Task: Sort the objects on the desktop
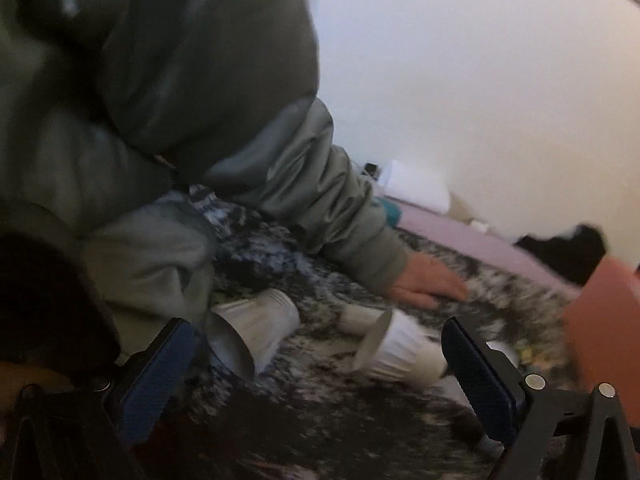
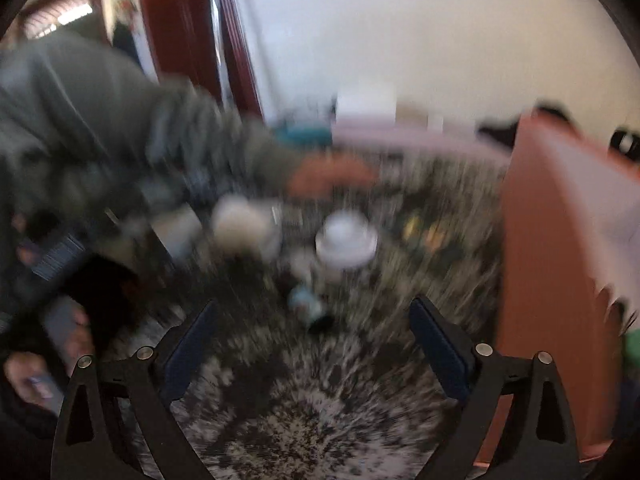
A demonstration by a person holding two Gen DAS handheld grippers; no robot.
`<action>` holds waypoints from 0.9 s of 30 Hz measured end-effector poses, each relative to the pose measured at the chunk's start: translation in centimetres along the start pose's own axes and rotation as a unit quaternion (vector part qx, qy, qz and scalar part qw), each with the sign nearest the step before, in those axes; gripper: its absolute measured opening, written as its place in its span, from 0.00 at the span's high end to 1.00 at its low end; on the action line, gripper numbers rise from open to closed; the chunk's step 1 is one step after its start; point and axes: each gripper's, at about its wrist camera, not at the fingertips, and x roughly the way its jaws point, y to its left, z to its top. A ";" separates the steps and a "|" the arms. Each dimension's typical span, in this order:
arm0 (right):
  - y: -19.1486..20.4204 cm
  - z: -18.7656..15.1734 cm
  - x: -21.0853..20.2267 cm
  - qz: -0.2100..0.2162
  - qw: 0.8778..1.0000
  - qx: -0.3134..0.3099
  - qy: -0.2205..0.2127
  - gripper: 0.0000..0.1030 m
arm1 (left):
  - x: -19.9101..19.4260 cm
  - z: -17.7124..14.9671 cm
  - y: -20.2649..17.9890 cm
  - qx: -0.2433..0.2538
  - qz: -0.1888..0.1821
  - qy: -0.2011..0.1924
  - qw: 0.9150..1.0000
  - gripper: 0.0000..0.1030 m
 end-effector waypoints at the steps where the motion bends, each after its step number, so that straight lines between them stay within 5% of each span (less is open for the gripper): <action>1: -0.2 -0.1 0.7 -0.003 1.000 -0.006 0.006 0.09 | 0.3 -0.5 -0.5 0.030 0.009 0.001 1.000 0.01; 3: -0.4 0.0 1.6 -0.010 1.000 -0.021 0.008 0.10 | 0.8 -1.6 -1.2 0.071 0.022 0.013 0.997 0.01; 7: -1.0 0.2 3.4 -0.022 0.998 -0.051 0.013 0.10 | 1.4 -4.5 -1.3 0.069 0.030 0.074 0.994 0.01; 14: -2.3 0.2 5.8 0.008 0.999 -0.030 0.026 0.15 | 2.4 -6.3 -2.8 0.086 0.139 0.131 0.978 0.01; 27: -0.9 0.6 7.0 -0.015 0.996 -0.074 0.039 0.15 | 5.4 -6.1 -0.2 0.020 0.108 0.186 0.976 0.00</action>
